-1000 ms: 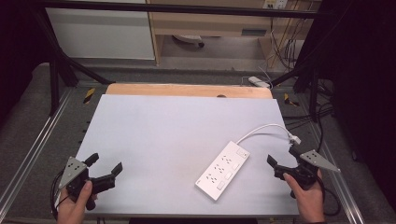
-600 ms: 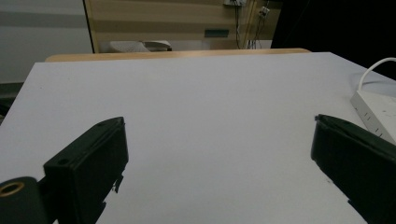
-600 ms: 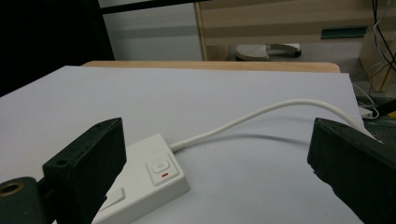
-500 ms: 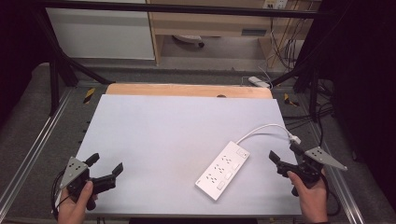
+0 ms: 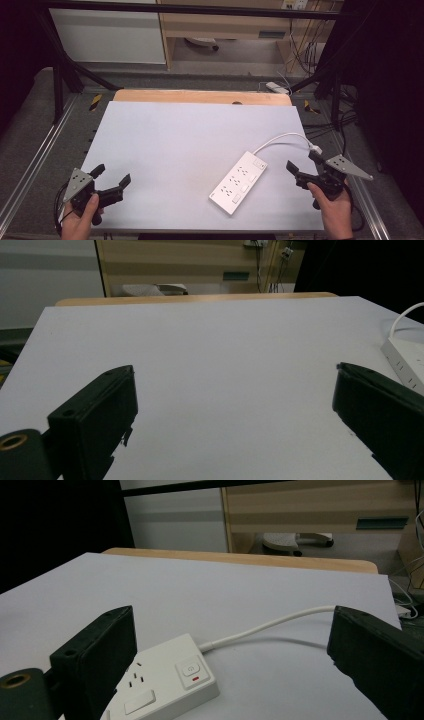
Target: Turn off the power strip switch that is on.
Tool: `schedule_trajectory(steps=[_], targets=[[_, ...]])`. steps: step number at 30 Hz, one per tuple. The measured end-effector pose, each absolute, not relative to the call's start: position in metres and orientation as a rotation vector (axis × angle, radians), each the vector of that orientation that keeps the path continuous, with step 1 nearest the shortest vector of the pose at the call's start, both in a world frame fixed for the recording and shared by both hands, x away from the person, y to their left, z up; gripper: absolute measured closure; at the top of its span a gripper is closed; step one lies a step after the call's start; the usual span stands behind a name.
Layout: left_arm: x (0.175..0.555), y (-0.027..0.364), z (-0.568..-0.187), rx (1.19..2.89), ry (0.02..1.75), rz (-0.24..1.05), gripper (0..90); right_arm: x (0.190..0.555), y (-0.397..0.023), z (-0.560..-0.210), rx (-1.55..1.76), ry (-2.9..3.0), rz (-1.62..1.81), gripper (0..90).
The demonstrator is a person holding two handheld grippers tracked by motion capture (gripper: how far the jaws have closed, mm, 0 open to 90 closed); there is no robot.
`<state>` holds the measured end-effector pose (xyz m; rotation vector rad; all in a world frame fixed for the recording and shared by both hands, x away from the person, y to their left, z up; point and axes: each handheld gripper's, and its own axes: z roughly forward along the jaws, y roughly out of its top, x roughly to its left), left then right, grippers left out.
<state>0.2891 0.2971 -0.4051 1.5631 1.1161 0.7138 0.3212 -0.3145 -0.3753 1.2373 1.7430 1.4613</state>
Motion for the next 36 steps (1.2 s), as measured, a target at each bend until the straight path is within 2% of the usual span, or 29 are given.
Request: schedule_trajectory(steps=[5,10,15,33,36], targets=[[0.289,0.298,-0.405,1.571,1.114,0.711,4.2,0.32,-0.312,-0.371,1.229,1.739,1.473,6.0],[0.289,0.297,-0.405,1.565,1.116,0.709,4.2,0.321,-0.306,-0.366,1.204,1.749,1.484,10.1],[0.289,0.297,-0.405,1.569,1.115,0.71,4.2,0.321,-0.298,-0.363,1.155,1.76,1.493,19.6],[0.289,0.297,-0.405,1.57,1.112,0.709,4.2,0.321,-0.288,-0.362,1.11,1.768,1.492,43.7],[0.289,0.297,-0.405,1.569,1.112,0.709,4.2,0.32,-0.285,-0.362,1.095,1.774,1.499,50.9]])
